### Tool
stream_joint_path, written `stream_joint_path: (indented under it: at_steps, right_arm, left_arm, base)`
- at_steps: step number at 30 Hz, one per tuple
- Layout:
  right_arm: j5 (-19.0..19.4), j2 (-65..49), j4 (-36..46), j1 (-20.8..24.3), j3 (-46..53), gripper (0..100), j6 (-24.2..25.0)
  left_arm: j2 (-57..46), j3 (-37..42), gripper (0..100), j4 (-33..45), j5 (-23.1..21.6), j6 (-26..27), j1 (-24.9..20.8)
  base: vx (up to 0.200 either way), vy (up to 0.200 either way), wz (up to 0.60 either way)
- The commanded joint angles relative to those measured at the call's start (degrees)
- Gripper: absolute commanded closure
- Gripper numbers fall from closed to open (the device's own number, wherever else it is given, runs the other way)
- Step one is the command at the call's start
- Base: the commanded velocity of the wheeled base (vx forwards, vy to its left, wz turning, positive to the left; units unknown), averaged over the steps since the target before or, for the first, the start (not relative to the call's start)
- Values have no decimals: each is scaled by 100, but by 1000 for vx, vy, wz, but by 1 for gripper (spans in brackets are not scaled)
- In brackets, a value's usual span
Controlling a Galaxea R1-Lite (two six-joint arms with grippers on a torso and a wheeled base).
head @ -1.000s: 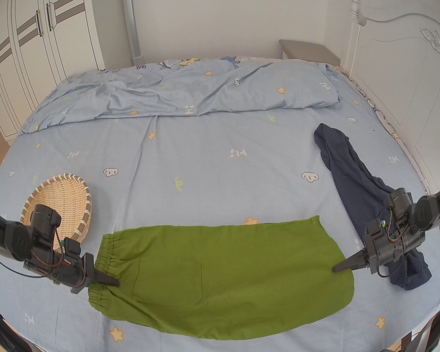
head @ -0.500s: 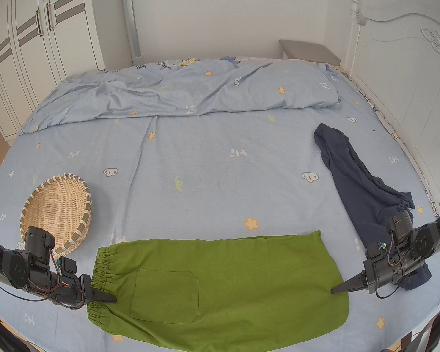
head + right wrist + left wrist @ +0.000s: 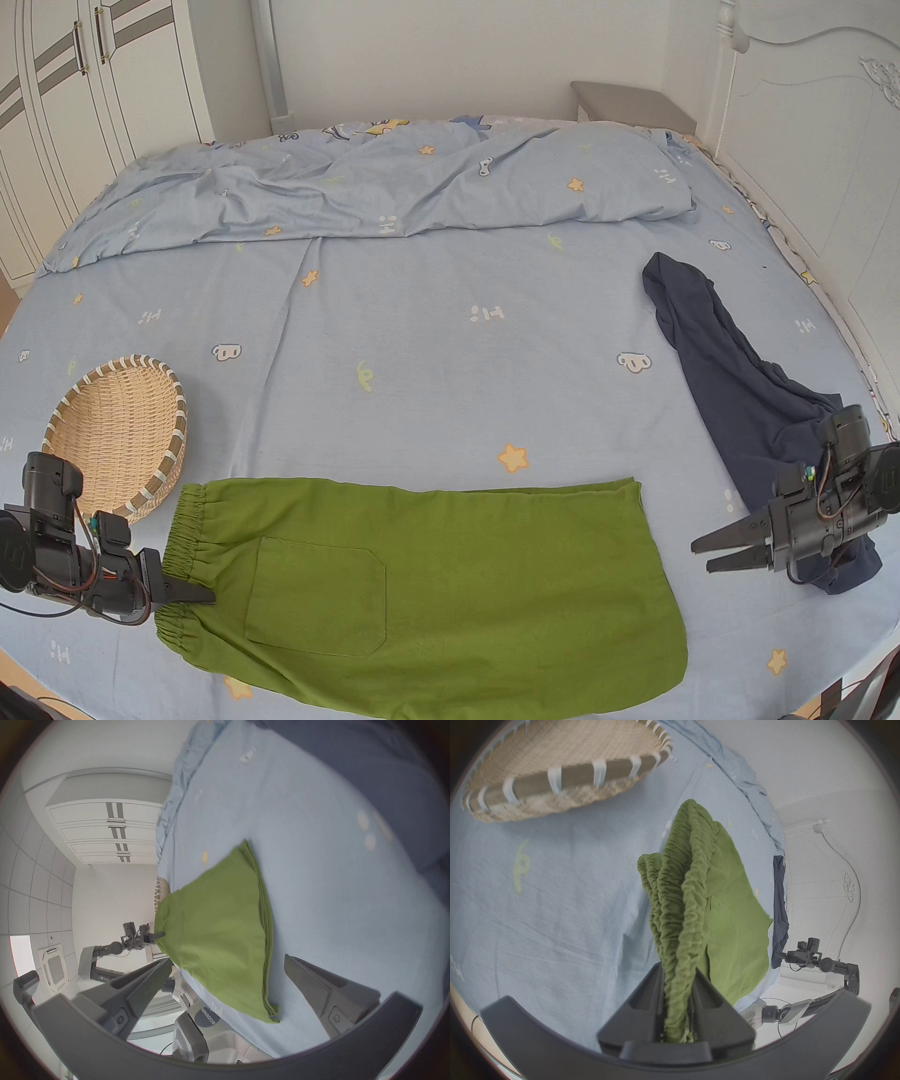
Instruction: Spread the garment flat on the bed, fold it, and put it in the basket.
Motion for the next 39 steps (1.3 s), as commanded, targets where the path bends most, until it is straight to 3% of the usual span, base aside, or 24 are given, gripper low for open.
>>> stream_joint_path:
  at_steps: [1,2,3,7,10,14,16,17,18,19,21,22,25,28,30,31,37,39]
  right_arm:
    - [-26,-1065,75,-71,-588,0,424]
    - [-26,-1065,75,-71,-588,0,424]
    - [-35,-1276,66,-1,-703,0,635]
    - [-53,-1601,66,149,-791,0,810]
    - [-53,-1724,66,166,-773,0,828]
    - [-53,-1733,66,166,-782,0,819]
    - [-53,-1733,66,158,-782,0,819]
    - [-53,-1733,66,158,-782,0,819]
    - [-53,-1733,66,131,-782,0,819]
    - [-53,-1733,66,131,-782,0,819]
    - [-53,-1768,75,114,-782,0,828]
    - [-53,-1768,75,114,-782,0,828]
    - [-53,-1900,136,166,-729,0,837]
    - [-62,-1988,286,193,-791,0,837]
    - [-62,-2014,303,201,-791,0,837]
    - [-62,-2050,312,201,-782,0,837]
    - [-106,-2067,321,333,-755,0,837]
    - [-325,-2058,312,456,-738,0,837]
  left_arm:
    - [-1141,-506,100,946,162,271,217]
    - [-1141,-506,100,946,162,271,217]
    - [-1291,-761,100,1526,170,693,419]
    - [-1326,-1007,100,2000,513,1651,981]
    - [-1335,-1148,100,2009,953,1677,981]
    - [-1379,-1359,100,2115,1041,1669,788]
    - [-1607,-1631,100,2422,1137,1502,234]
    - [-1625,-1649,100,2457,1146,1484,190]
    - [-1739,-1956,100,2826,1304,1176,-205]
    - [-1739,-1956,100,2826,1304,1176,-205]
    - [-1818,-2598,100,3336,1691,535,-1084]
    - [-1818,-2598,100,3336,1691,535,-1084]
    - [-1783,-3345,100,3670,2464,-327,-2394]
    - [-1695,-3662,100,3846,3062,-784,-3308]
    - [-1607,-3714,100,3864,3229,-907,-3580]
    - [-1423,-3793,100,3872,3501,-1144,-4002]
    - [-1045,-4171,100,3916,3783,-1829,-4837]
    - [-966,-4286,100,3925,3774,-2067,-4977]
  base:
    - [0,0,0]
    - [0,0,0]
    - [0,0,0]
    - [0,0,0]
    - [0,0,0]
    - [0,0,0]
    - [0,0,0]
    - [0,0,0]
    - [0,0,0]
    - [0,0,0]
    - [0,0,0]
    - [0,0,0]
    - [0,0,0]
    - [0,0,0]
    - [0,0,0]
    - [0,0,0]
    - [0,0,0]
    - [0,0,0]
